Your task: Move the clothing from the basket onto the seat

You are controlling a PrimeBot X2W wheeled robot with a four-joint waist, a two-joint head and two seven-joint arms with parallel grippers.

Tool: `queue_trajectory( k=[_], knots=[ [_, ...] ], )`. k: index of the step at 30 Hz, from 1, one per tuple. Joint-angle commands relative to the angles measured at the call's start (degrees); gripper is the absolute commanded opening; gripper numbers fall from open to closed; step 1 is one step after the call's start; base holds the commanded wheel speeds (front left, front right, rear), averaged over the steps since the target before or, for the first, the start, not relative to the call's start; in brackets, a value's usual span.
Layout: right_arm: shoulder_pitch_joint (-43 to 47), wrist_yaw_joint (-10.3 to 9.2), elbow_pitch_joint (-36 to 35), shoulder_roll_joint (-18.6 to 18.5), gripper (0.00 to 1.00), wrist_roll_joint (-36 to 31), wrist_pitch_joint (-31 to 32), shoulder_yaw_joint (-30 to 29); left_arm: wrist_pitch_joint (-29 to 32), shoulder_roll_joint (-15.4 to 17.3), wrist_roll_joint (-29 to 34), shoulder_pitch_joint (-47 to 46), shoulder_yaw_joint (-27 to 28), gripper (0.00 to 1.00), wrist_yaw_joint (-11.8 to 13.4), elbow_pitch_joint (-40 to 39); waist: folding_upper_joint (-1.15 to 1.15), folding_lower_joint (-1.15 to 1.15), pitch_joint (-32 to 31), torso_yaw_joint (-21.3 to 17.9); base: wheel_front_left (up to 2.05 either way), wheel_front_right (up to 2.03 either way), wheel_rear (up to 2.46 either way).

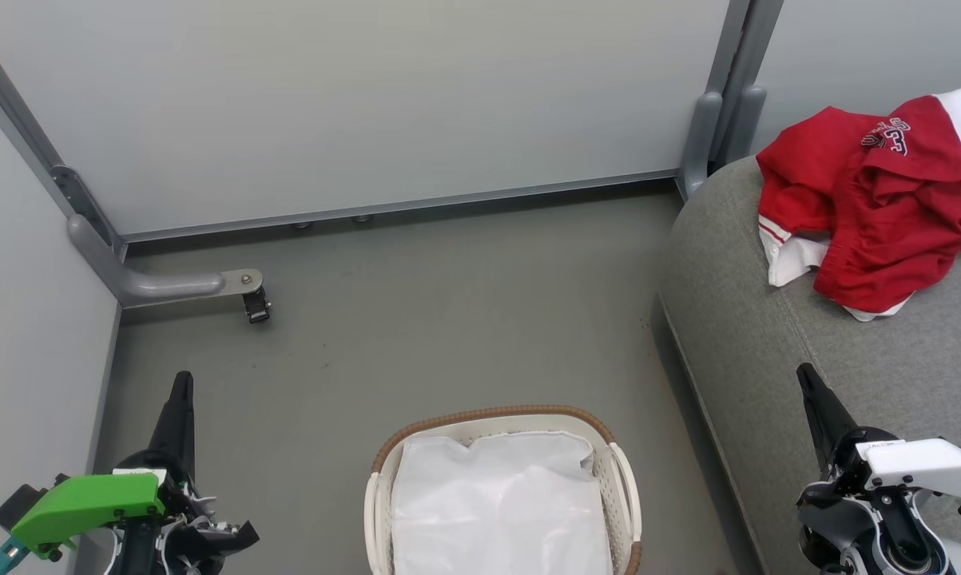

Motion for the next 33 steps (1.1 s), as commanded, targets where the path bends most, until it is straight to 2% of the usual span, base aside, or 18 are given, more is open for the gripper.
queue_trajectory(
  k=[1, 33],
  knots=[
    [-0.40, -0.02, -0.22, -0.34, 0.00, 0.23, 0.15, -0.10, 0.22, 0.13, 0.09, -0.60, 0.14, 0.00, -0.35, -0.09, 0.00, 0.00, 0.00, 0.00, 0.00, 0.00, 0.00],
    [-0.40, -0.02, -0.22, -0.34, 0.00, 0.23, 0.15, -0.11, 0.23, 0.13, 0.11, -0.60, 0.15, 0.00, -0.35, -0.10, 0.00, 0.00, 0.00, 0.00, 0.00, 0.00, 0.00]
  ],
)
